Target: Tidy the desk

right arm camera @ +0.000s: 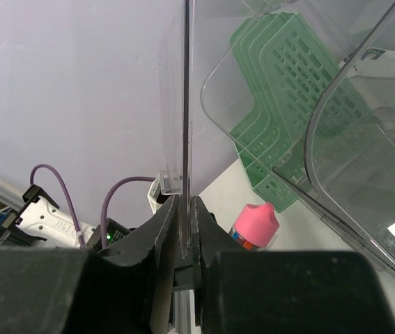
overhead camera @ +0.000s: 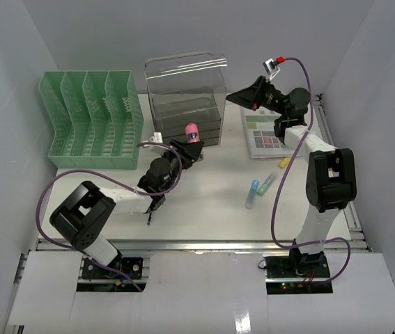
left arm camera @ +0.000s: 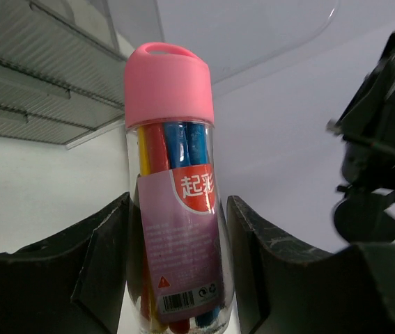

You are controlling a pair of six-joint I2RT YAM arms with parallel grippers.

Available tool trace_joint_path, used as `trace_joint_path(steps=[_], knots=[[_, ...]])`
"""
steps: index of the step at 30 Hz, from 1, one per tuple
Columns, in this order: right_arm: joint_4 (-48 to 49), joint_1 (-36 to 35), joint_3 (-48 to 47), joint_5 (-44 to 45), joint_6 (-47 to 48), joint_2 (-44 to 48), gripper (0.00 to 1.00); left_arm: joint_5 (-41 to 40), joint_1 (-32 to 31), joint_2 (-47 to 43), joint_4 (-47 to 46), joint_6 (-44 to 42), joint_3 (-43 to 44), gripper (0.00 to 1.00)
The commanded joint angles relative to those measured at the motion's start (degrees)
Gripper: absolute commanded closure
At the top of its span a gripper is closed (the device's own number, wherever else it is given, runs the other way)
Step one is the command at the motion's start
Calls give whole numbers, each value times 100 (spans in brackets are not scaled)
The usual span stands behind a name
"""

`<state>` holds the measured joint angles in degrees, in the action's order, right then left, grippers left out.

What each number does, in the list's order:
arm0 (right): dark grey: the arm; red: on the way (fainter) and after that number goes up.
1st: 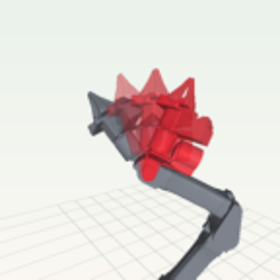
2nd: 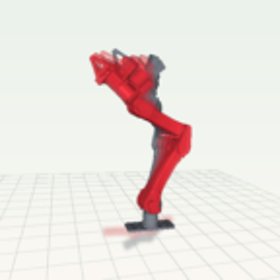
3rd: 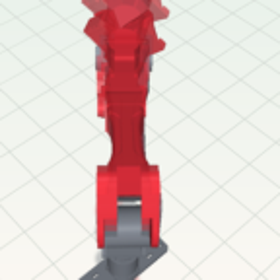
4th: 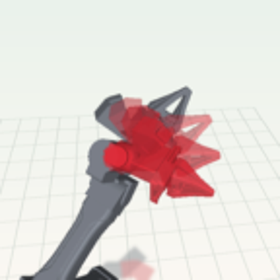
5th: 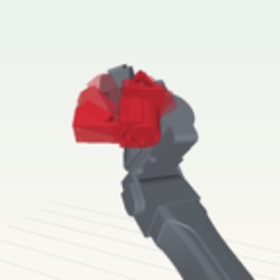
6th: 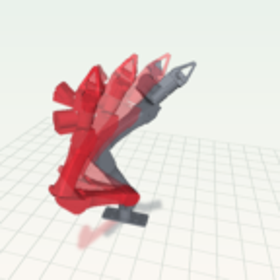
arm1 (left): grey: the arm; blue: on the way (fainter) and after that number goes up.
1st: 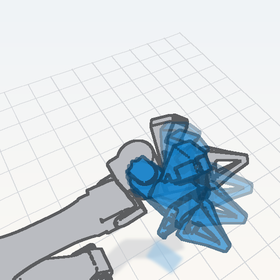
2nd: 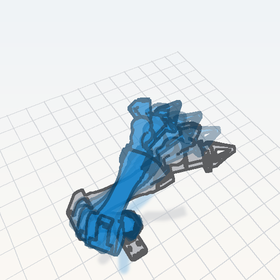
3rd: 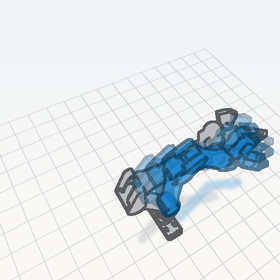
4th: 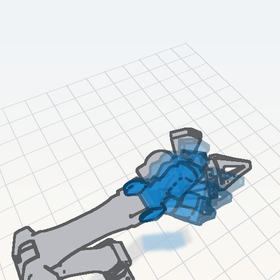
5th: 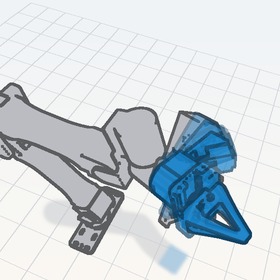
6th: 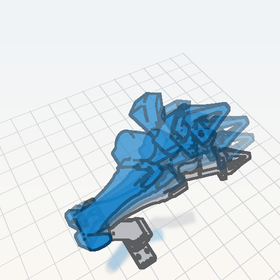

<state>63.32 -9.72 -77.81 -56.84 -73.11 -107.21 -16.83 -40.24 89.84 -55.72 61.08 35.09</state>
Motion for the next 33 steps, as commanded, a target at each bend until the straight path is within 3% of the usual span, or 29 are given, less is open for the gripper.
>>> trace_joint_path(steps=[1,8,18,27,29,33], knots=[[283,75,28,94,72,413,84,-345,258,16,-381,1350,310,100],[269,75,55,112,86,411,84,-514,596,235,1273,3003,1027,100],[278,75,99,147,95,438,84,-1179,649,883,941,2776,1982,100],[278,75,149,179,112,470,84,-1379,754,1521,1910,3359,3080,100],[273,75,165,186,112,477,84,-1423,750,1589,2126,3353,3298,92],[278,75,195,199,121,499,83,-1524,754,1667,2286,3376,3513,60]])
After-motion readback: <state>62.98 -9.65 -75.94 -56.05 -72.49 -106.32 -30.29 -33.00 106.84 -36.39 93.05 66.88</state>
